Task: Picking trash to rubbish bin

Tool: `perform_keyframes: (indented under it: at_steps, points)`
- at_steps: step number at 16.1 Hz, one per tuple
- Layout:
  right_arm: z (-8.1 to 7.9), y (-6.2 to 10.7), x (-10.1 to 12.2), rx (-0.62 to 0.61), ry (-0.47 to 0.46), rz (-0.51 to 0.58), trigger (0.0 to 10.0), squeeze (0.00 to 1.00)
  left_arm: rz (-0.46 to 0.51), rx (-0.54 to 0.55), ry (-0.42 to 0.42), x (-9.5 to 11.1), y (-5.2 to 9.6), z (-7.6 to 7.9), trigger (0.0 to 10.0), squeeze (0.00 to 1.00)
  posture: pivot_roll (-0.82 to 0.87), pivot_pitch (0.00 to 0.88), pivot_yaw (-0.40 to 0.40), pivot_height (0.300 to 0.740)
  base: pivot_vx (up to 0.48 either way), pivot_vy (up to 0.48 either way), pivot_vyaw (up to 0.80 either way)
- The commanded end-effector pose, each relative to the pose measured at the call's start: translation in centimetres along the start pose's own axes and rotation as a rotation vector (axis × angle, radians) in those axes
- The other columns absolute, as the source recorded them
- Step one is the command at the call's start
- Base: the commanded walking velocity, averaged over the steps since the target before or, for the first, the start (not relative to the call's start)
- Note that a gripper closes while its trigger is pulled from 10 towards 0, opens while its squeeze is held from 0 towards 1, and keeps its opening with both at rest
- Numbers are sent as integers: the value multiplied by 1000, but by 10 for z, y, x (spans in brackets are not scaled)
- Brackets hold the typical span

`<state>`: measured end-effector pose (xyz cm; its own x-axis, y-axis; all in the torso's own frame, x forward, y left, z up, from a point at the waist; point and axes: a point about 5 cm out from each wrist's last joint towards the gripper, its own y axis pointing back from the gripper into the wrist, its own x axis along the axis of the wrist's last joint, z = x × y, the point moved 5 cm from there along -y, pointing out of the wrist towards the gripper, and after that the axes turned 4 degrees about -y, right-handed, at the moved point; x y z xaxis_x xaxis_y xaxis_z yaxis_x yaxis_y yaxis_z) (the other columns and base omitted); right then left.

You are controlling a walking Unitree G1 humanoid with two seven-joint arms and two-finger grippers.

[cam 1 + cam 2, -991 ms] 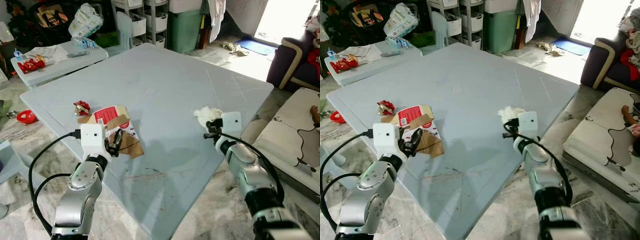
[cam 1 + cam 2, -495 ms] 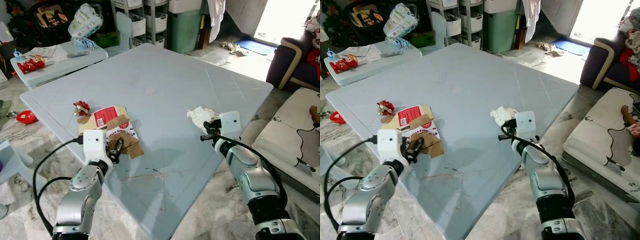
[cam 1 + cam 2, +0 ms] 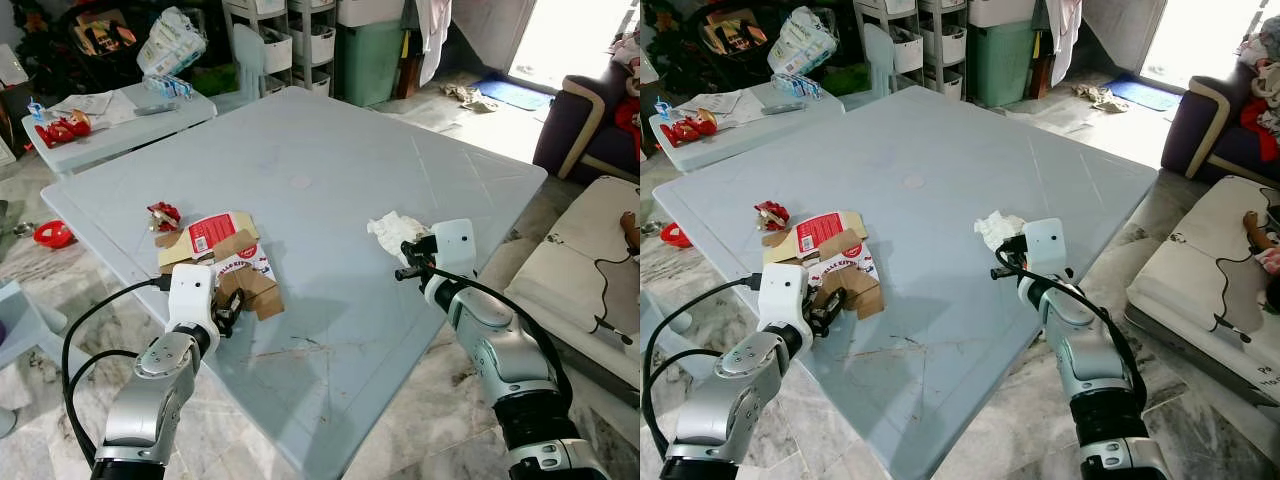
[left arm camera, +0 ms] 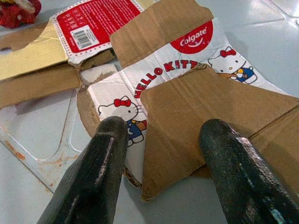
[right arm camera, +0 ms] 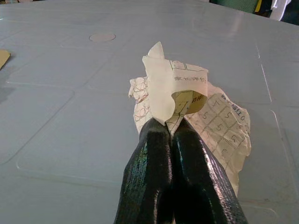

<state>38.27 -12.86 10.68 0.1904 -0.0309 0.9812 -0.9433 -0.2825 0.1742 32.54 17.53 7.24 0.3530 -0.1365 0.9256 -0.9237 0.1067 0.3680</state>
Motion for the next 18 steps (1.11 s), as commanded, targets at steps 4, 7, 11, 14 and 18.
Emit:
perform_keyframes:
  at_steps: [4, 7, 11, 14, 18]
  points:
    - [-1, 0, 4, 2, 5, 6, 0, 0, -112, -74, -70, -28, 2, 9, 10000, 0, 51, 0, -20, 740, 0, 0, 0]
    - [0, 1, 5, -2, 5, 6, 0, 0, -104, -104, -76, -28, 2, 12, 0, 0, 47, 0, -18, 740, 0, 0, 0]
    - [0, 2, 4, -3, 5, 3, 0, 0, -82, -122, -61, -25, 3, 21, 0, 0, 45, 0, -18, 740, 0, 0, 0]
    - [0, 2, 4, -2, 7, 4, 0, 0, -30, -95, -46, -15, 1, 23, 0, 0, 45, 0, -19, 740, 0, 0, 0]
    - [0, 1, 4, -1, 9, 3, 0, 0, -2, -79, -27, -9, 1, 22, 0, 0, 44, 0, -18, 740, 0, 0, 0]
